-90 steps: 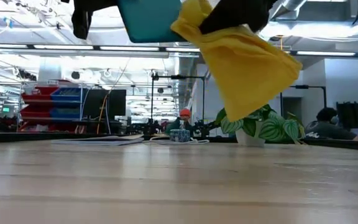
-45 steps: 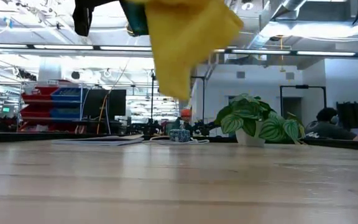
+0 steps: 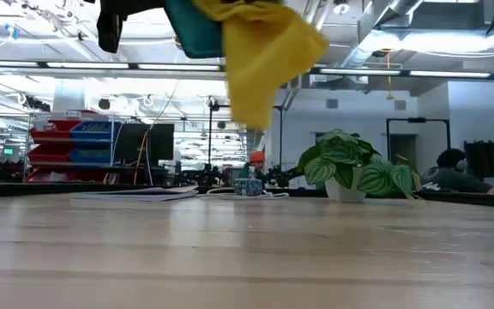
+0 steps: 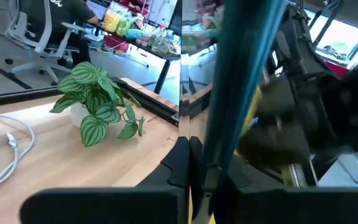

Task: Apply microfiber cloth
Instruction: Wipe the blue tablet with the microfiber cloth

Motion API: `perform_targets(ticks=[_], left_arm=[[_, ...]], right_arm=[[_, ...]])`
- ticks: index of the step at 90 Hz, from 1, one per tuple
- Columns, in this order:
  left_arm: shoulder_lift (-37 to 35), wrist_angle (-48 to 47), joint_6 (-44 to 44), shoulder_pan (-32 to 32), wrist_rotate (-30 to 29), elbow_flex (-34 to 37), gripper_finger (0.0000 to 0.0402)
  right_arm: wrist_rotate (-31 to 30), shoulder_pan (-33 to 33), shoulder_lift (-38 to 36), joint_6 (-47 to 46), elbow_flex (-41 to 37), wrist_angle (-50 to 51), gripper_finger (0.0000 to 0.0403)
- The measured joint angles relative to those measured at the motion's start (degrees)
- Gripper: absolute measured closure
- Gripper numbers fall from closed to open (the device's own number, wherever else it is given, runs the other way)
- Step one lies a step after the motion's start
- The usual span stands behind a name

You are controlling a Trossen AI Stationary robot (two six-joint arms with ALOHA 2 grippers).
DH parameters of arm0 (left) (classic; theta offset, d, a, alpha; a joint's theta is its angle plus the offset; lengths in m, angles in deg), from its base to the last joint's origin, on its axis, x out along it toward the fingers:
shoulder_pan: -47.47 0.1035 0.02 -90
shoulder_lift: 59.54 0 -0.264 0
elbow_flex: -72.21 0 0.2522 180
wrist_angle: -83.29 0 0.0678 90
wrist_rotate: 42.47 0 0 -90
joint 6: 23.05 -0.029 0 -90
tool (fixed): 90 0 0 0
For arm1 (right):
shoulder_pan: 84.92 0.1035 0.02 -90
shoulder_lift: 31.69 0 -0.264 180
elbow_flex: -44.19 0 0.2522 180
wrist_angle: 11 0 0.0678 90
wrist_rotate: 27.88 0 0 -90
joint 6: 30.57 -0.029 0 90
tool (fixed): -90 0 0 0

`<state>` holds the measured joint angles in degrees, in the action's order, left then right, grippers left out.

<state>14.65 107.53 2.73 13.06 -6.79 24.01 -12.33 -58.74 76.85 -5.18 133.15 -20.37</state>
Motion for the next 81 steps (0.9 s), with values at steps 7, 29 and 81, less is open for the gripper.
perform_targets(ticks=[7, 29, 81], left_arm=[[-0.07, 0.06, -0.32, -0.01, 0.61, 0.00, 0.0393], [0.38, -1.56, 0.80, 0.08, 2.04, 0.00, 0.0393], [2.03, -1.80, 1.50, 0.78, 0.83, 0.15, 0.0393]], right_arm=[[3.01, 0.43, -0.44, -1.33, -0.01, -1.23, 0.0403], [15.23, -1.37, -0.38, 3.57, 2.86, -4.03, 0.0403], [25.98, -5.20, 2.92, 4.73, 16.50, 27.10, 0.0403]])
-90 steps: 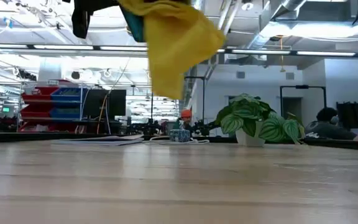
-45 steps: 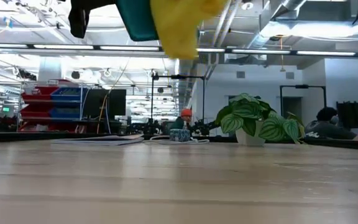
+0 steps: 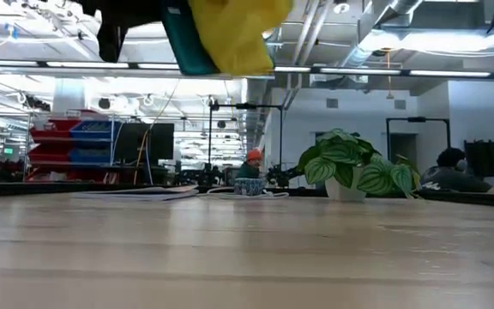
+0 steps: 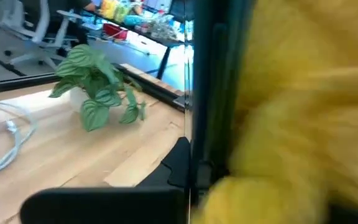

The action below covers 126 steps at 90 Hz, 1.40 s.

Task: Apply microfiber cloth
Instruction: Wipe the blue tablet with the microfiber cloth

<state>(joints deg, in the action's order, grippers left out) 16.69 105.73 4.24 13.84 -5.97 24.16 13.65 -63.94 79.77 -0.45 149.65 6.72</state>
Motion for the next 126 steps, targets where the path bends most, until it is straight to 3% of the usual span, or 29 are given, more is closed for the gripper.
perform_targets(ticks=[19, 31, 54, 66, 83, 93, 115, 126], left_arm=[[-0.23, 0.75, 0.13, 0.04, -0.80, -0.07, 0.0393], [-0.31, 0.72, 0.24, -0.02, -0.33, -0.15, 0.0393], [-0.04, -0.40, -0.74, -0.59, 1.03, -0.15, 0.0393], [-0.13, -0.09, -0.74, -0.58, 0.11, -0.15, 0.0393], [-0.28, 0.10, -0.44, -0.86, 0.38, -0.17, 0.0393], [-0.26, -0.06, -0.42, -1.02, 0.94, -0.17, 0.0393], [-0.11, 0.97, -2.73, -1.07, 0.69, -0.15, 0.0393], [-0.11, 1.86, -3.50, -1.04, -0.58, -0.15, 0.0393]], right_arm=[[-9.16, 0.25, -0.06, 0.34, -0.26, -4.64, 0.0403], [-10.47, 0.18, -0.11, 0.34, -0.20, -9.30, 0.0403], [-11.79, 2.91, -0.28, -5.49, -0.06, 5.70, 0.0403], [-16.11, 3.04, -0.66, -3.11, -0.22, 5.47, 0.0403], [-16.35, 1.63, -3.85, 1.67, -0.21, -3.04, 0.0403], [-14.45, 1.69, -4.72, -0.31, -0.13, -1.97, 0.0403], [-8.44, 4.15, -3.36, -18.22, -1.83, 12.92, 0.0403], [-7.18, 4.71, -3.41, -24.36, -6.42, 12.27, 0.0403]])
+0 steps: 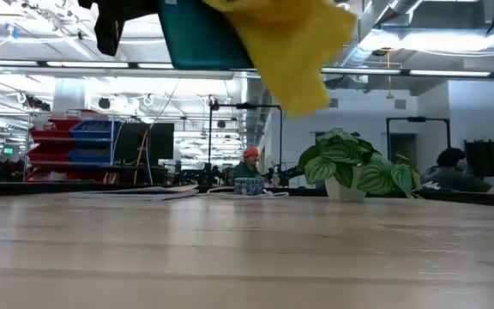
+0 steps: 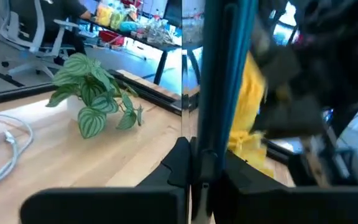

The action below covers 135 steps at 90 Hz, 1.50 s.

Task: Apply microfiber cloth
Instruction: Wipe the blue tablet with the microfiber cloth

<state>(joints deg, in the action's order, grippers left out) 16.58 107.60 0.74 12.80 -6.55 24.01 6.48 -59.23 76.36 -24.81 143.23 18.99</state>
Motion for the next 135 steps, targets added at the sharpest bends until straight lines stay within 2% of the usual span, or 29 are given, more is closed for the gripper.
perform_targets(ticks=[13, 27, 42, 48, 58, 64, 69, 79, 93, 101, 107, 118, 135], left_arm=[[0.00, 0.17, -0.13, 0.06, -0.50, 0.00, 0.0393], [-0.07, 1.18, 0.39, 0.04, -0.19, 0.00, 0.0393], [-0.07, 2.09, -0.22, 0.06, -0.26, 0.00, 0.0393], [-0.05, 1.59, -0.22, -0.02, -0.61, 0.00, 0.0393], [-0.04, 1.63, -0.22, -0.45, -1.22, 0.00, 0.0393], [-0.07, 1.66, -0.18, -0.66, -1.23, 0.00, 0.0393], [-0.07, 1.70, -0.05, -0.70, -1.21, 0.00, 0.0393], [-0.11, 1.70, 0.23, -0.79, -0.10, -0.02, 0.0393], [-0.11, 1.76, 0.22, -0.93, 1.17, -0.04, 0.0393], [-0.11, 1.76, 0.21, -0.90, 0.67, -0.04, 0.0393], [-0.11, 1.73, 0.22, -0.88, 0.11, -0.04, 0.0393], [-0.02, 1.53, 0.19, -0.81, -0.26, -0.04, 0.0393], [0.00, 1.80, -1.05, -0.77, -0.75, 0.00, 0.0393]], right_arm=[[0.52, 0.10, 0.15, -0.02, -3.85, -6.09, 0.0403], [6.33, -0.96, 0.11, 3.01, -4.97, -17.23, 0.0403], [8.02, -1.57, -0.03, 3.72, -4.87, -15.77, 0.0403], [6.20, -1.30, -0.10, 3.52, -4.88, -11.79, 0.0403], [-1.59, -0.11, -1.22, 3.44, -5.01, -4.50, 0.0403], [-5.46, 0.29, -2.74, 3.45, -5.03, -2.43, 0.0403], [-6.03, 0.27, -4.29, 3.71, -5.05, -3.01, 0.0403], [-4.41, -0.20, -6.94, 7.61, -5.05, -10.39, 0.0403], [3.20, -1.96, -7.87, 17.74, -5.00, -26.13, 0.0403], [6.54, -3.40, -7.59, 19.57, -4.97, -30.36, 0.0403], [7.91, -4.10, -7.52, 17.27, -4.92, -28.39, 0.0403], [10.57, -4.06, -6.32, 8.83, -4.81, -18.98, 0.0403], [10.94, -1.28, -1.23, 1.36, -4.89, -9.53, 0.0403]])
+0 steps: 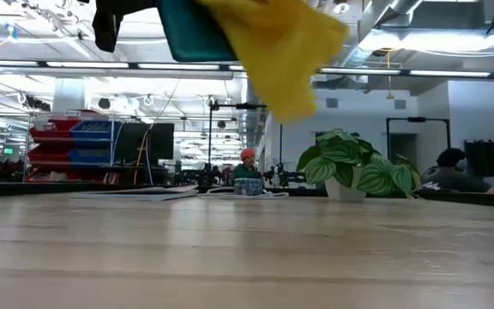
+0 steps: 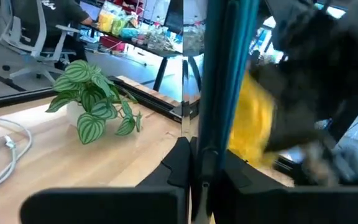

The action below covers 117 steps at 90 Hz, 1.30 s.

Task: Apply microfiber cloth
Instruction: Wipe the blue tablet with the microfiber cloth

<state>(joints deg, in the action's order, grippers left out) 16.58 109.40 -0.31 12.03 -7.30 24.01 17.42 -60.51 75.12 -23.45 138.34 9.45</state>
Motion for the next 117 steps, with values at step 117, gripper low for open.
perform_targets(ticks=[117], left_arm=[[-6.80, -1.93, -7.63, -8.41, -8.03, -0.11, 0.0393]], right_arm=[[13.33, 10.87, 0.03, -9.68, -1.52, 12.96, 0.0398]])
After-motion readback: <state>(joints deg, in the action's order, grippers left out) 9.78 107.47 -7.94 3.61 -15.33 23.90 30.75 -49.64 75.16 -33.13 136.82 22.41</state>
